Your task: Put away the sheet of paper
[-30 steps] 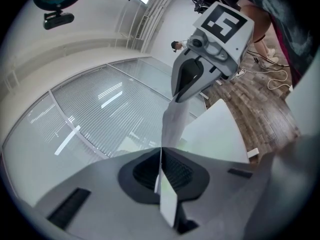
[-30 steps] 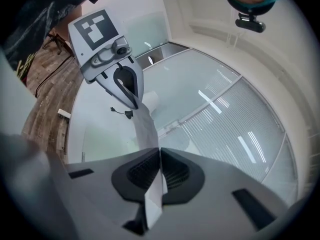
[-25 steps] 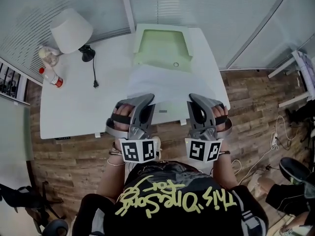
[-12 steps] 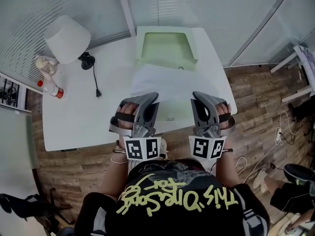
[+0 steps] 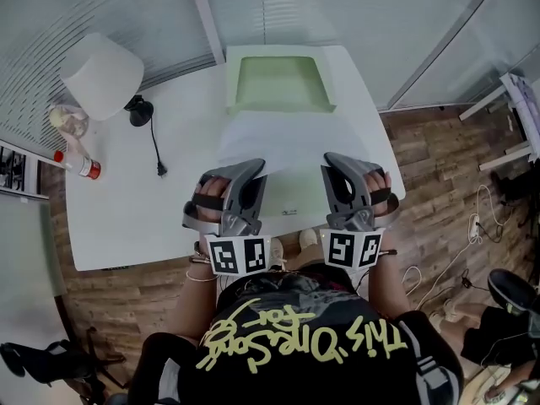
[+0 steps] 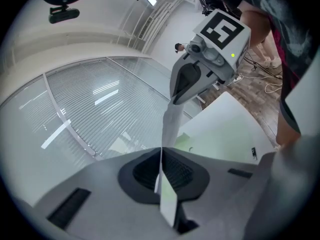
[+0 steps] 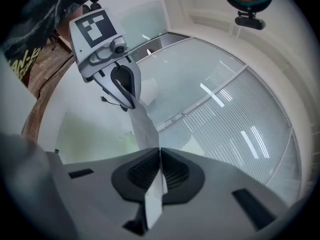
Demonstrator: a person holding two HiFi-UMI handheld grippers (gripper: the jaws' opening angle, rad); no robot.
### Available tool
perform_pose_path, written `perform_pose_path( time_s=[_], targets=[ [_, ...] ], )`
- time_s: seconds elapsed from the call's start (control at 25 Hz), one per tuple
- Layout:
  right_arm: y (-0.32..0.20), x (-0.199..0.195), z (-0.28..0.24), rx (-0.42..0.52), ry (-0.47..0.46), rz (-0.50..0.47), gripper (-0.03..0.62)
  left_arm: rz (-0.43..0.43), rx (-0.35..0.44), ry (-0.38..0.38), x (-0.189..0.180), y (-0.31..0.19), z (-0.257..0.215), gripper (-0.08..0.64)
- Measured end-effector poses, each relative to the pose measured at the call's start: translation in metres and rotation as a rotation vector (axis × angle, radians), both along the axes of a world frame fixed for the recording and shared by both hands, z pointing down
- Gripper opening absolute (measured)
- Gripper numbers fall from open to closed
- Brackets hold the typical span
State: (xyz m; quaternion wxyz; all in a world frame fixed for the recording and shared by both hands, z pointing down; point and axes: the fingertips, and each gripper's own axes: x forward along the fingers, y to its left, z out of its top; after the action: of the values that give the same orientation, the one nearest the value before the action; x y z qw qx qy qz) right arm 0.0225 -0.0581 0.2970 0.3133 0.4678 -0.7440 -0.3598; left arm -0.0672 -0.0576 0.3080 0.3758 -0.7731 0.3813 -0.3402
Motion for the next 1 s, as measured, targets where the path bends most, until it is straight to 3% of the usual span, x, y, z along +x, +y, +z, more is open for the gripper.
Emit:
perform_pose_path(
  time_s=[0.44,1.0],
  targets=[
    [-0.013,-0.001,0.008,-0.008,0.017,-0.004,0.009,0.006,-0.04,0.03,-0.001,-0.009,0.011,0.008],
    [-0.021,0.003,0.032,-0.061,0.044,-0.016,0.009,0.009,-0.091,0.016,0.003,-0.018,0.029,0.008]
  ],
)
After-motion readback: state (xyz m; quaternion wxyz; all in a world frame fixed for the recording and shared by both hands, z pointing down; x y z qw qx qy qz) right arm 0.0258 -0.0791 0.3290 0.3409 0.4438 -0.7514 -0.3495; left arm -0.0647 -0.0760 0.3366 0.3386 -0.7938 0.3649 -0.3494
